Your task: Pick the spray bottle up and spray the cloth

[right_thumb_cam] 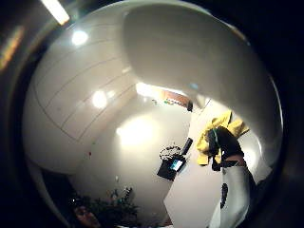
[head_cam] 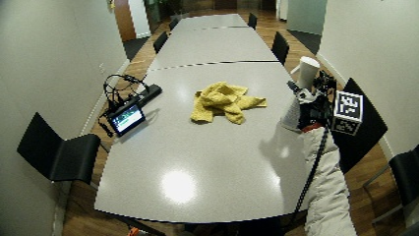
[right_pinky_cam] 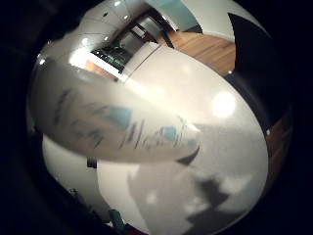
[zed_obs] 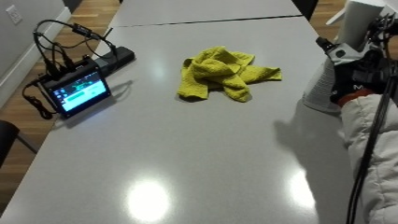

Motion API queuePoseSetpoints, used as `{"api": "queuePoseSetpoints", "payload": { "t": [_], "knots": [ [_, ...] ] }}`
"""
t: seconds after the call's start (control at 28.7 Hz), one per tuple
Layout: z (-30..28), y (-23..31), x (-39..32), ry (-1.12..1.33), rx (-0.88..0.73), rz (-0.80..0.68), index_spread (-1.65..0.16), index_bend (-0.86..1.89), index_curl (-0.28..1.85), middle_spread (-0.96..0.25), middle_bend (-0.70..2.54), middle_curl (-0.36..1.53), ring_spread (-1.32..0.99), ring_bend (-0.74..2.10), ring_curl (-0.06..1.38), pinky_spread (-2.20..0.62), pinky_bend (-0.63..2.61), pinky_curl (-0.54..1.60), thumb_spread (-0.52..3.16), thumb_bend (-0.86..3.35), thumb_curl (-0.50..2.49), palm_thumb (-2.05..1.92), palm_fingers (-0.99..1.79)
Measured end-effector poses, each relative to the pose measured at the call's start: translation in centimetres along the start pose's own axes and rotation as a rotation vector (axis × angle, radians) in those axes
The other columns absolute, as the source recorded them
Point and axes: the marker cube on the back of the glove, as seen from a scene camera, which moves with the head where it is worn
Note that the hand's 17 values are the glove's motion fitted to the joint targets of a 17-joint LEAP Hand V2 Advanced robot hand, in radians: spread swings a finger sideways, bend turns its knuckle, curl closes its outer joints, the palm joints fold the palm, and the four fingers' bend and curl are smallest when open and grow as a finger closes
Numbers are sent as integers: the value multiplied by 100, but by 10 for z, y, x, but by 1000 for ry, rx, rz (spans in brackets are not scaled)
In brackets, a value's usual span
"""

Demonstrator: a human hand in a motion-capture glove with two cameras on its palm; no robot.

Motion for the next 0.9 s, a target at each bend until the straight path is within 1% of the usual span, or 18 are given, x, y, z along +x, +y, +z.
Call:
{"api": "queuePoseSetpoints", "payload": {
  "t": [0.1,0.14,0.21,0.35,0.45,0.56,0.73,0.9],
  "knots": [
    [-2,-4,21,9,-4,66,-32,7,28,-8,58,45,-10,60,37,8,16,22,90,11,47,105,56],
    [-3,-5,26,4,-2,78,-31,14,30,-9,56,45,-11,62,37,6,21,24,88,12,48,108,72],
    [-2,-4,31,-17,6,95,-30,17,31,-10,49,43,-12,60,36,0,33,27,83,12,50,111,85],
    [7,-3,27,-63,17,115,-29,15,34,-11,46,45,-13,63,41,-7,40,33,73,10,53,115,94],
    [16,-9,29,-32,-11,92,-28,16,36,-11,45,46,-13,62,43,-10,40,36,66,9,55,117,96],
    [24,-14,15,109,-98,-9,-28,16,37,-12,45,47,-14,61,44,-12,39,37,60,7,57,118,98],
    [52,-23,-32,482,-280,-234,-27,15,38,-12,43,48,-14,58,45,-14,37,38,52,4,59,119,102],
    [72,-37,-52,864,-356,-403,-27,15,39,-12,42,49,-15,56,45,-17,35,39,44,0,62,119,106]
  ]
}}
